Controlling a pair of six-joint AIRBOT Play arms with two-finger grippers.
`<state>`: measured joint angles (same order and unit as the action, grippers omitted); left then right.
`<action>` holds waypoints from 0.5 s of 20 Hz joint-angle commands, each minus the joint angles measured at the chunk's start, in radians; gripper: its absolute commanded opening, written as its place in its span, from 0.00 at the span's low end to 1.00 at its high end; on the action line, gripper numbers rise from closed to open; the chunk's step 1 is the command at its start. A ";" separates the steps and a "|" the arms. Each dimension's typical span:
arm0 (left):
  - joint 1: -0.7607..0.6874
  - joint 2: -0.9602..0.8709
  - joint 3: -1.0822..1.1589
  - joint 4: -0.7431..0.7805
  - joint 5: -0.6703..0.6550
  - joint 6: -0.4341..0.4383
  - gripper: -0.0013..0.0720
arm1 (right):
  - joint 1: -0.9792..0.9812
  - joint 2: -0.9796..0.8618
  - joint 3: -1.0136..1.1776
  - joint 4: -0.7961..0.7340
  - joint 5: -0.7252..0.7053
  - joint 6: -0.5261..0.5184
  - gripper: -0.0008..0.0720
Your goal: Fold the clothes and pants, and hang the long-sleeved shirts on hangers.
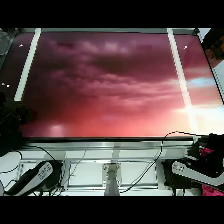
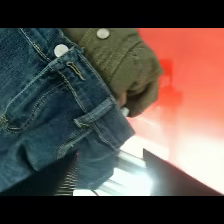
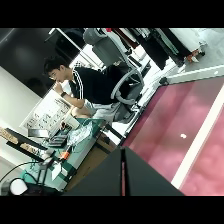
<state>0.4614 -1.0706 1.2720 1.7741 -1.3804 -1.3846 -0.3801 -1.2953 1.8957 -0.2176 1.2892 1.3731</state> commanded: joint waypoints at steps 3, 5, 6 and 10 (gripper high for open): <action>0.001 -0.151 0.000 0.058 -0.007 0.001 0.71 | 0.000 0.000 0.001 0.000 0.000 0.000 0.05; -0.002 -0.203 0.000 0.058 -0.008 0.001 0.71 | 0.001 0.000 0.001 0.000 0.000 0.000 0.05; -0.005 -0.226 0.000 0.060 -0.009 0.003 0.71 | 0.000 0.000 0.001 0.000 0.000 0.000 0.05; -0.005 -0.301 0.000 0.087 -0.009 0.005 0.71 | 0.001 0.000 0.001 0.000 0.000 0.000 0.05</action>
<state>0.4576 -1.3178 1.2720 1.8389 -1.3861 -1.3808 -0.3801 -1.2953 1.8957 -0.2176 1.2892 1.3727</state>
